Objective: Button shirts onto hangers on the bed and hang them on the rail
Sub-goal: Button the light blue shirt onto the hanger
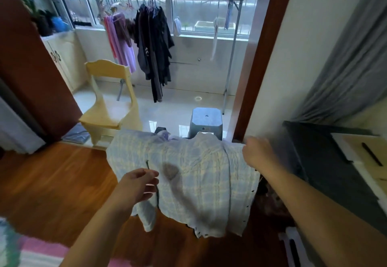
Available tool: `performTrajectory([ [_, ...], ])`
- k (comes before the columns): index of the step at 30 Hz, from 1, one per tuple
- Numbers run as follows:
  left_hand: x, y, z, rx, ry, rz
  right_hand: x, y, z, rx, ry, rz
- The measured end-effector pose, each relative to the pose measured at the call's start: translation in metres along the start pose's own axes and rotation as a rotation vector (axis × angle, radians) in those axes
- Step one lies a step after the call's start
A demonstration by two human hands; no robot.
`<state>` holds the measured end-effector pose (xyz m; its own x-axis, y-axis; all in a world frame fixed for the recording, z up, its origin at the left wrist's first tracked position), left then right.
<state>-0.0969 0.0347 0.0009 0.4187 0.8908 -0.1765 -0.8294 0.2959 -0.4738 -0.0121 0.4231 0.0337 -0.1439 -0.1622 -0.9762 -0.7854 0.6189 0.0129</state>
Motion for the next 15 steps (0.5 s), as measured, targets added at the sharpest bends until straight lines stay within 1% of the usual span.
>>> performTrajectory([
  [2,0.014,0.004,0.003,-0.035,-0.012,0.011,0.013,0.024,-0.003,-0.001,-0.068,-0.103],
  [4,0.031,0.003,0.006,-0.067,-0.032,0.011,0.029,0.043,0.007,0.034,-0.139,-0.222],
  [5,0.038,0.002,0.008,-0.08,-0.04,0.018,0.037,0.052,0.015,0.055,-0.135,-0.275],
  [7,0.048,0.0,0.01,-0.101,-0.059,0.045,0.056,0.067,0.023,0.047,-0.061,-0.409],
  [9,0.052,0.0,0.009,-0.117,-0.087,0.096,0.067,0.077,0.017,-0.021,0.032,-0.508],
  [11,0.058,-0.001,0.012,-0.114,-0.116,0.147,0.057,0.086,0.007,-0.08,0.18,-0.44],
  [14,0.072,-0.008,0.023,-0.065,-0.133,0.168,0.01,0.076,-0.004,-0.152,0.505,-0.176],
  [15,0.08,-0.011,0.027,-0.043,-0.148,0.154,-0.007,0.061,-0.013,-0.216,0.639,-0.104],
])
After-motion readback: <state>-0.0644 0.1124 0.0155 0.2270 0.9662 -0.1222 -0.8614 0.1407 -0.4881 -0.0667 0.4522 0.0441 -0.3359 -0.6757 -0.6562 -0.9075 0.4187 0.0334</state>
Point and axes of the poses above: each hand's wrist, its own y-axis towards the middle knuckle, its own x-axis out of the palm, z = x × y, the point moved 10 cm from there along y, towards the middle knuckle, and after that the axes turned 2 degrees about -x, right-handed, at the moved point
